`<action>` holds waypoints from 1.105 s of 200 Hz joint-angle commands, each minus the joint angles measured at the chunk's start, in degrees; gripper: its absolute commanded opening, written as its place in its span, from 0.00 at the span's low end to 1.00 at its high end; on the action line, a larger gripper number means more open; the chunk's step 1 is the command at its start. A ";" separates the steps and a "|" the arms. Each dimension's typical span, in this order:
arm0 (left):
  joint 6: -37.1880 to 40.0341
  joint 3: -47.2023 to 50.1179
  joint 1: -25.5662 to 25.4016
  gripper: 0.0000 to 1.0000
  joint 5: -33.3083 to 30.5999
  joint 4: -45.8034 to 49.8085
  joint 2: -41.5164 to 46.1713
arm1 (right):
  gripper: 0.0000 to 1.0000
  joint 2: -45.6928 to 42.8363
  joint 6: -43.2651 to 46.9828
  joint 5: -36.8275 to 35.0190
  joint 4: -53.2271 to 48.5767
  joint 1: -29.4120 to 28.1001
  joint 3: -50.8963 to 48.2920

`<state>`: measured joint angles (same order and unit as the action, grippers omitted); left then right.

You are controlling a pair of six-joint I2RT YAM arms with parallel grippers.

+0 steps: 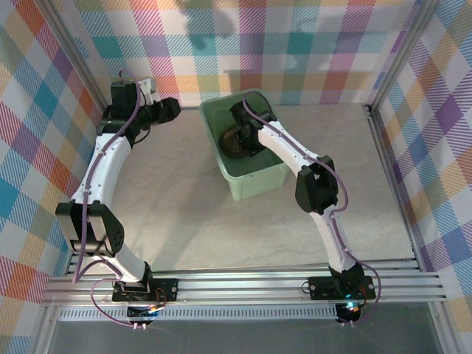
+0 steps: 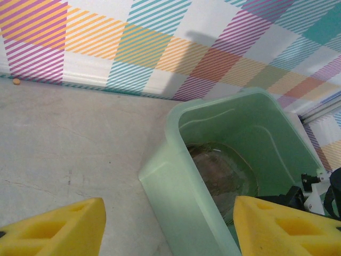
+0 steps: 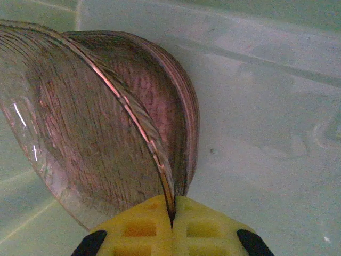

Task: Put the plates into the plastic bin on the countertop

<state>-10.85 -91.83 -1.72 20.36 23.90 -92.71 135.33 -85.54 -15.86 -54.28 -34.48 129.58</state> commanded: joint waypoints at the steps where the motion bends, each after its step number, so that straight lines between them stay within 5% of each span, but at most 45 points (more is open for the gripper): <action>1: 0.84 1.35 0.75 0.65 0.56 0.58 2.52 | 0.00 0.90 -1.37 -0.44 -0.78 -0.19 -0.81; 57: 0.57 1.83 0.75 0.64 0.83 0.45 2.88 | 0.07 1.43 -0.63 -0.89 1.42 -0.24 -2.01; 92: 0.00 1.91 0.74 0.64 1.25 0.10 2.76 | 0.21 1.36 2.19 -1.17 2.43 -0.24 -1.69; 183: -2.32 2.18 0.74 0.64 2.64 -0.87 2.79 | 0.84 -4.29 7.88 -3.83 3.57 -0.33 -4.29; 221: -3.89 2.66 0.59 0.64 2.95 -1.75 2.62 | 0.92 -9.64 17.70 -5.31 8.52 -1.49 -6.95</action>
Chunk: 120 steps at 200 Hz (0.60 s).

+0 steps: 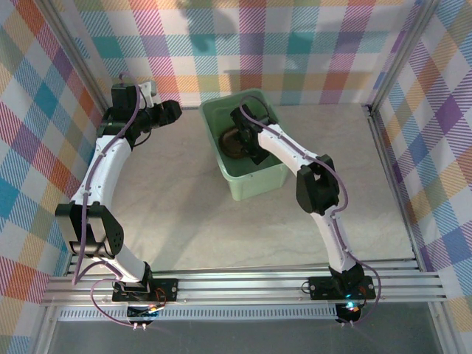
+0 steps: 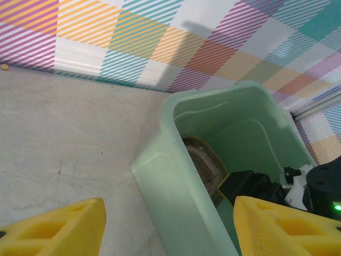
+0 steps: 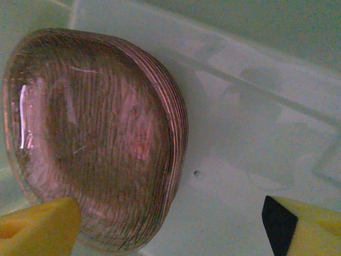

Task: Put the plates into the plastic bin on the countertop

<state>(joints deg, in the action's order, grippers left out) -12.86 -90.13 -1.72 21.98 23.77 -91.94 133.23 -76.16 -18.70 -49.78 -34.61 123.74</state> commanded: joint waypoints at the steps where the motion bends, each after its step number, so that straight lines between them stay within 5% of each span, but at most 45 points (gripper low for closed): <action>1: -1.93 0.98 0.63 0.64 1.32 -1.71 1.85 | 0.92 -7.76 8.67 -2.61 4.22 -1.44 -1.17; 86: -3.72 12.31 0.45 0.63 -4.19 -6.61 7.10 | 1.00 -25.75 40.92 -9.09 18.99 -2.84 -12.39; 120: -1.03 21.71 0.24 0.62 -10.01 -9.56 12.37 | 0.99 -38.20 51.14 -7.25 20.18 1.96 -24.36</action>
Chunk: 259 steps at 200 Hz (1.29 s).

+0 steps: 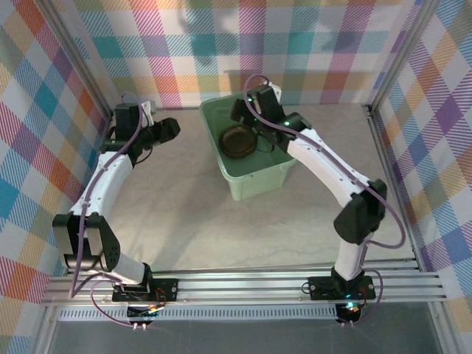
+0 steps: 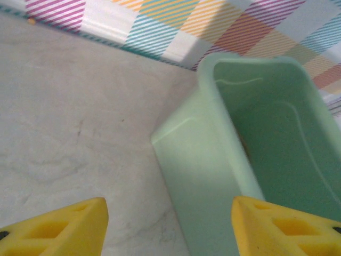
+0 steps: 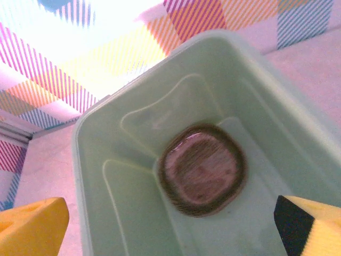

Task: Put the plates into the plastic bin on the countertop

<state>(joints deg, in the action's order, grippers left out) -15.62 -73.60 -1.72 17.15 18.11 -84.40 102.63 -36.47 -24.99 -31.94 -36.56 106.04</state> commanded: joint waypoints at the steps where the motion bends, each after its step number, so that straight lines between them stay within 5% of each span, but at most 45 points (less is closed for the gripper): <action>1: 1.77 5.34 0.23 0.62 -5.32 -4.02 5.02 | 0.99 -8.09 11.61 -0.90 2.47 4.15 -7.26; 27: 3.88 14.72 0.13 0.62 -12.39 -7.77 10.69 | 0.99 -22.01 12.57 -0.75 6.72 12.12 -25.98; 55: 5.76 23.22 0.07 0.65 -19.32 -13.26 14.12 | 0.99 -34.42 16.88 -8.31 17.41 18.16 -48.39; 90: 6.78 30.73 -0.76 0.69 -27.18 -19.45 13.78 | 0.99 -35.81 20.03 -10.73 22.19 19.35 -62.98; 115: 9.07 35.77 -2.14 0.95 -32.13 -27.54 12.32 | 0.99 -34.87 17.89 -12.11 36.70 19.64 -72.83; 140: 12.25 40.29 -2.78 1.00 -32.11 -39.89 6.97 | 0.99 -32.70 20.74 -11.20 46.04 21.18 -74.15; 158: 16.33 41.71 -4.55 1.00 -33.69 -46.83 3.04 | 0.99 -31.02 22.64 -4.34 52.14 23.98 -74.83; 187: 18.10 45.29 -4.69 1.00 -29.55 -56.51 -2.48 | 0.99 -26.89 27.84 2.85 48.39 25.83 -70.19; 205: 17.21 46.26 -4.66 1.00 -31.25 -58.76 -3.56 | 0.99 -27.32 31.86 -1.04 45.70 26.02 -71.29; 240: 16.78 48.16 -4.00 1.00 -29.45 -62.61 -4.06 | 0.99 -26.63 34.16 6.49 73.12 31.82 -85.51; 259: 17.46 51.02 -4.00 1.00 -29.16 -70.64 -6.67 | 0.99 -21.57 36.17 13.12 79.02 32.09 -85.24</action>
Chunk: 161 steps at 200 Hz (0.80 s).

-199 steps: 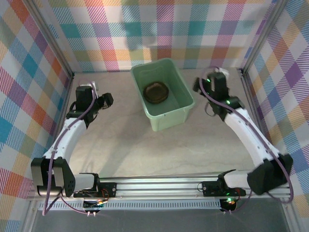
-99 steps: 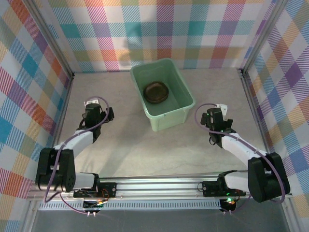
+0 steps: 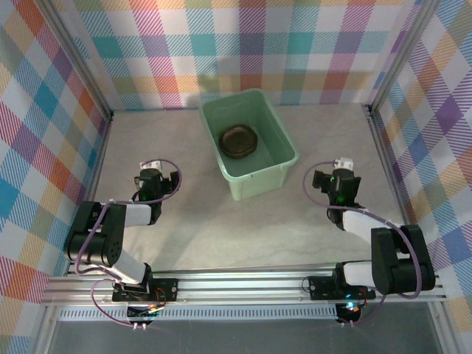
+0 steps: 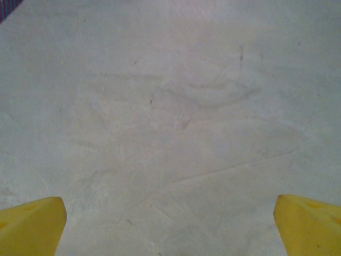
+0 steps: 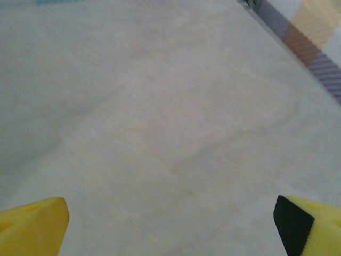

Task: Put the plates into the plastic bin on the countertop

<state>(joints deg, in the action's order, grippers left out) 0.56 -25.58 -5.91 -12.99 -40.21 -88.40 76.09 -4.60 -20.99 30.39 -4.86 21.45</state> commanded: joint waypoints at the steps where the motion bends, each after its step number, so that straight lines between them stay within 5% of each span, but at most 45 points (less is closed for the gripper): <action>1: 1.38 3.00 0.20 1.00 0.92 -12.30 -2.70 | 0.99 5.39 4.45 9.43 16.83 0.34 -0.64; 21: 1.11 2.60 0.27 1.00 1.15 -10.86 -2.24 | 0.99 12.30 6.11 13.42 24.80 0.30 -1.30; 161: 0.94 2.37 0.38 1.00 1.39 -9.73 -2.13 | 0.99 11.93 4.25 19.25 16.37 3.41 2.45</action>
<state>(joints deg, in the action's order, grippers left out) 0.95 -23.49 -5.87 -12.51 -47.11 -90.37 88.14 -0.58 -3.81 46.19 -1.85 22.74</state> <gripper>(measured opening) 0.996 0.990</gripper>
